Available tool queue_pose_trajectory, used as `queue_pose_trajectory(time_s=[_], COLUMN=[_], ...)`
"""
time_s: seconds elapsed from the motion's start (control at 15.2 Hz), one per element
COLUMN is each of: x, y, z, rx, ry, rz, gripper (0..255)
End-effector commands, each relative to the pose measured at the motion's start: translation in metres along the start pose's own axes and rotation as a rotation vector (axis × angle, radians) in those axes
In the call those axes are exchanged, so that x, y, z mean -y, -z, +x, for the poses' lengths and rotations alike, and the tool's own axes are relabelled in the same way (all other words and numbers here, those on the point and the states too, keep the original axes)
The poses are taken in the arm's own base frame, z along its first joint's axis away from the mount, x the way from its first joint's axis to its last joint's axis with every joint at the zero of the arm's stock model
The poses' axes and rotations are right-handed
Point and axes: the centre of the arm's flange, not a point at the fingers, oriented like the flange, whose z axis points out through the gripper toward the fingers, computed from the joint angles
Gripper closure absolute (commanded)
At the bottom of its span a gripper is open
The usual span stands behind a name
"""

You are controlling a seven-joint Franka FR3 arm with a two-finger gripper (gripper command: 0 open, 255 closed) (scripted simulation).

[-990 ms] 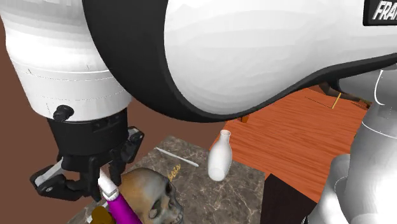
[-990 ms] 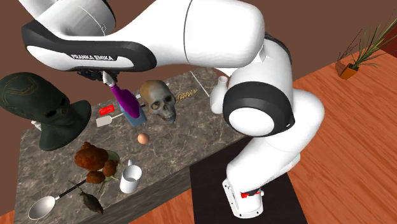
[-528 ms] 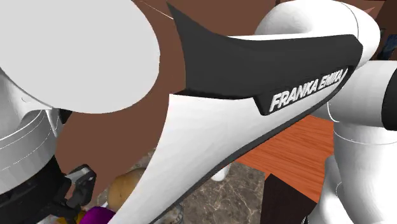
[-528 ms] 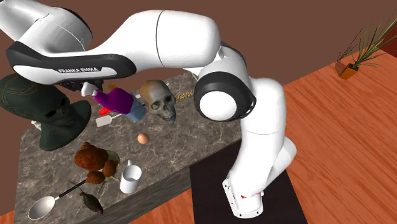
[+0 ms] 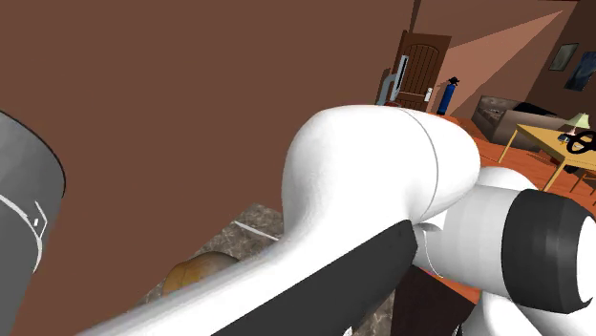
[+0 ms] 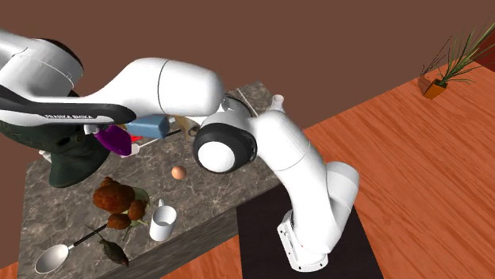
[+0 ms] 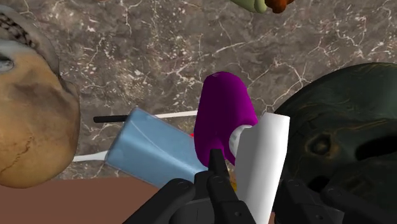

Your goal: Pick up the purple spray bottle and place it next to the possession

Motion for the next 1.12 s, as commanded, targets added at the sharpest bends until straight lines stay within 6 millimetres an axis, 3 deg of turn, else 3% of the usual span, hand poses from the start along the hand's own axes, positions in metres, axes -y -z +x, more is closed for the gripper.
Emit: queue_pose_trajectory(time_s=[0.0,0.66,1.06], x=[0.011,0.013,0.013], y=[-0.010,-0.063,-0.063], z=[-0.004,-0.011,-0.011], rx=[-0.002,-0.002,-0.002], ry=[-0.002,-0.002,-0.002], rz=[-0.001,-0.001,-0.001], gripper=[255,255,255])
